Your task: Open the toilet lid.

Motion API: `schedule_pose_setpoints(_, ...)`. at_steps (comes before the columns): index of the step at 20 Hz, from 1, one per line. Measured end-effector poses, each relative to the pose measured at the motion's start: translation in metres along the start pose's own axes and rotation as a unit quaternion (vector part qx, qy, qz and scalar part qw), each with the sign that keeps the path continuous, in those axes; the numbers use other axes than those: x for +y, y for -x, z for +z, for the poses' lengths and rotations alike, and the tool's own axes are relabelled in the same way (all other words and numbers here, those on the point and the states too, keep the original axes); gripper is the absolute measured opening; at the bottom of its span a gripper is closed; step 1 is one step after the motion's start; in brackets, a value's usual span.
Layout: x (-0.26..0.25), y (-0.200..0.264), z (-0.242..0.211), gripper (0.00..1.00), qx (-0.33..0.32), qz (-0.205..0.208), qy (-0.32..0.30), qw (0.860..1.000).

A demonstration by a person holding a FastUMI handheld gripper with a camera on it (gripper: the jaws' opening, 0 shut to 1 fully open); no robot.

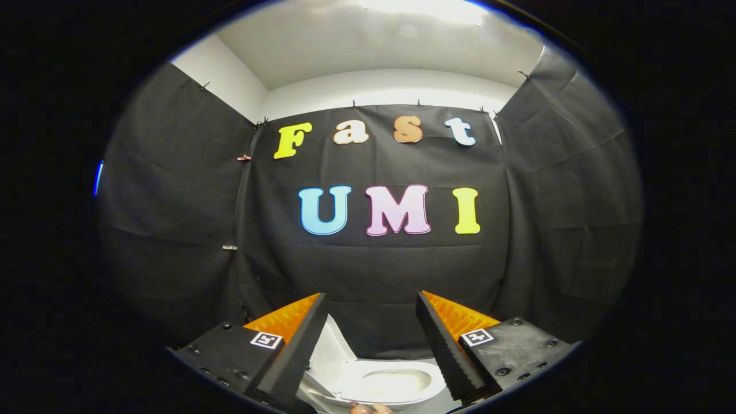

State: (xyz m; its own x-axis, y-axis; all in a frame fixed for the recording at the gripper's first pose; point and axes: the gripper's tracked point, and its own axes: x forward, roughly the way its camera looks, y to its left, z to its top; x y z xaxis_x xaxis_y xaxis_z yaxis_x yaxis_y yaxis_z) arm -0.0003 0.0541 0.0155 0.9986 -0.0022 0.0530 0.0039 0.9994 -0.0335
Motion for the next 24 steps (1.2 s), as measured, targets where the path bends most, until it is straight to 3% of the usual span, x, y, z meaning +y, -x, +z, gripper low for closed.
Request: schedule_pose_setpoints(24,-0.020,-0.002,-0.006,0.97,0.009,-0.014,0.006,1.000)
